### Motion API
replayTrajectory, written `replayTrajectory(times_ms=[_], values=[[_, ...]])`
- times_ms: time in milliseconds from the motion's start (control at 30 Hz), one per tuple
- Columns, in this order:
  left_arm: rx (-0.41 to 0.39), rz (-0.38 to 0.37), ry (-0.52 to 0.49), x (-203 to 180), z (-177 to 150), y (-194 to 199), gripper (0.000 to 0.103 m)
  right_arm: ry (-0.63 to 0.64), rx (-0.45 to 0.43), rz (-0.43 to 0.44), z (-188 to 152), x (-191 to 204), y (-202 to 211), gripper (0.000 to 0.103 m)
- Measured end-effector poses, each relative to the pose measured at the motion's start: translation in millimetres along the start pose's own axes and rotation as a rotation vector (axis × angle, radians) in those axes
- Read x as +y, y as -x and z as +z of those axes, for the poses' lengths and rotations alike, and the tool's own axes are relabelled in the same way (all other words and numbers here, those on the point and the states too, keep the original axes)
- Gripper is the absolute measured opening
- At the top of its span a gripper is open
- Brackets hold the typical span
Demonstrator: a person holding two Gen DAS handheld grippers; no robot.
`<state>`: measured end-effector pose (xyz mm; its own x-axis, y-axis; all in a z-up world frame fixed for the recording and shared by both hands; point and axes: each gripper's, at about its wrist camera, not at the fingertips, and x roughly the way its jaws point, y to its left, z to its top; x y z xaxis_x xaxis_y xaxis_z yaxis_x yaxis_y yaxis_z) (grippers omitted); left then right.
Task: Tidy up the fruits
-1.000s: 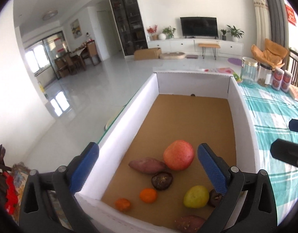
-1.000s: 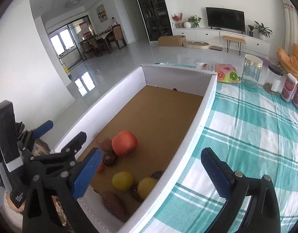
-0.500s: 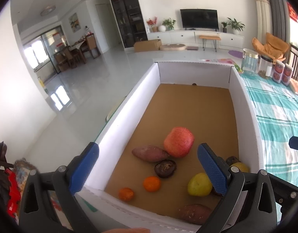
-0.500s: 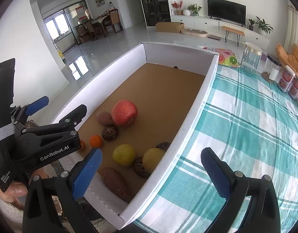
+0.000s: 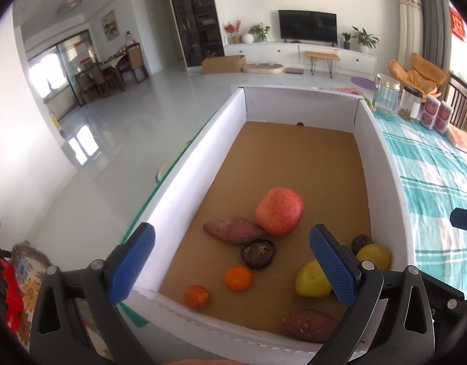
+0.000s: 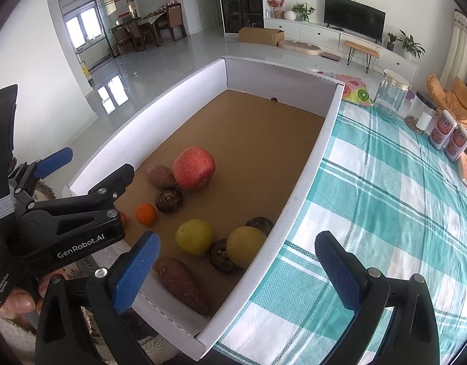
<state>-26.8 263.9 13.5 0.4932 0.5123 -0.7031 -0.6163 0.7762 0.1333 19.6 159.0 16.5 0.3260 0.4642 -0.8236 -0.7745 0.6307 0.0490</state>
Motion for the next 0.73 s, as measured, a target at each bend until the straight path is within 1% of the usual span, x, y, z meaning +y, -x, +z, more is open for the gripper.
replayTrajectory(times_ms=[133,233,400,633,733], values=[[0.003,-0.01,-0.014,1,1,7,0.102,0.005,-0.007,-0.021,1,7,10,0.101],[-0.006,-0.009,-0.021,1,1,12,0.102,0.009,-0.011,-0.023,3,9,15,0.102],[0.003,-0.018,-0.026,2,-1,12,0.102,0.015,-0.012,-0.028,2,11,18,0.102],[0.016,-0.055,0.0,5,-2,14,0.102,0.007,-0.015,-0.022,1,8,20,0.102],[0.004,-0.04,-0.015,2,-3,18,0.102,0.009,-0.017,-0.016,0,8,21,0.102]])
